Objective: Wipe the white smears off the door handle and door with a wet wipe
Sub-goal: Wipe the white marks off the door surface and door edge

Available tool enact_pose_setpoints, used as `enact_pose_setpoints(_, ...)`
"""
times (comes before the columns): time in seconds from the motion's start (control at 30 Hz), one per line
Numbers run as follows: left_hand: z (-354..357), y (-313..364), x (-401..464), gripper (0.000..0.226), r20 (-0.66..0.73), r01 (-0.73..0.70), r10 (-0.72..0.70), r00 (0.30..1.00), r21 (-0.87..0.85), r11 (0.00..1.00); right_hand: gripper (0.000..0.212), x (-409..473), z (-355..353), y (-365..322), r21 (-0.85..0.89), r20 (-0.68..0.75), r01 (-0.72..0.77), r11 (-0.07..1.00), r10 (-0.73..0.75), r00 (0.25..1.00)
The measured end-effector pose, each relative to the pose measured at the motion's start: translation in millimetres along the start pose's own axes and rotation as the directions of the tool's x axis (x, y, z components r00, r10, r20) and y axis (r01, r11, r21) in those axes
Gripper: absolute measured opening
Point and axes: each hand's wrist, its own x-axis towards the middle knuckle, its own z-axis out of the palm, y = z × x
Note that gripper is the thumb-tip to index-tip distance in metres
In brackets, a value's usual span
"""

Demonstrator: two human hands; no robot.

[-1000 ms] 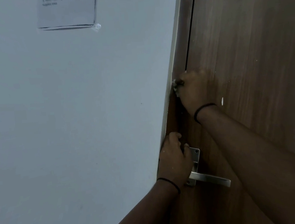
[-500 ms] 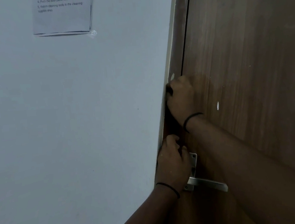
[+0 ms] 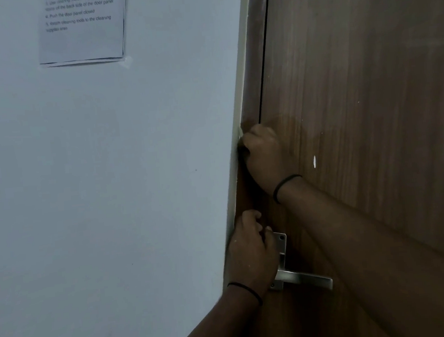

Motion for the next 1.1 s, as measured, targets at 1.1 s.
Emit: enact_pose_setpoints(1.1, 0.0, 20.3, -14.0, 0.018, -0.019, 0.011, -0.009, 1.0, 0.072, 0.997, 0.014, -80.0, -54.9, 94.1, 0.002, -0.27, -0.346, 0.938, 0.334, 0.903)
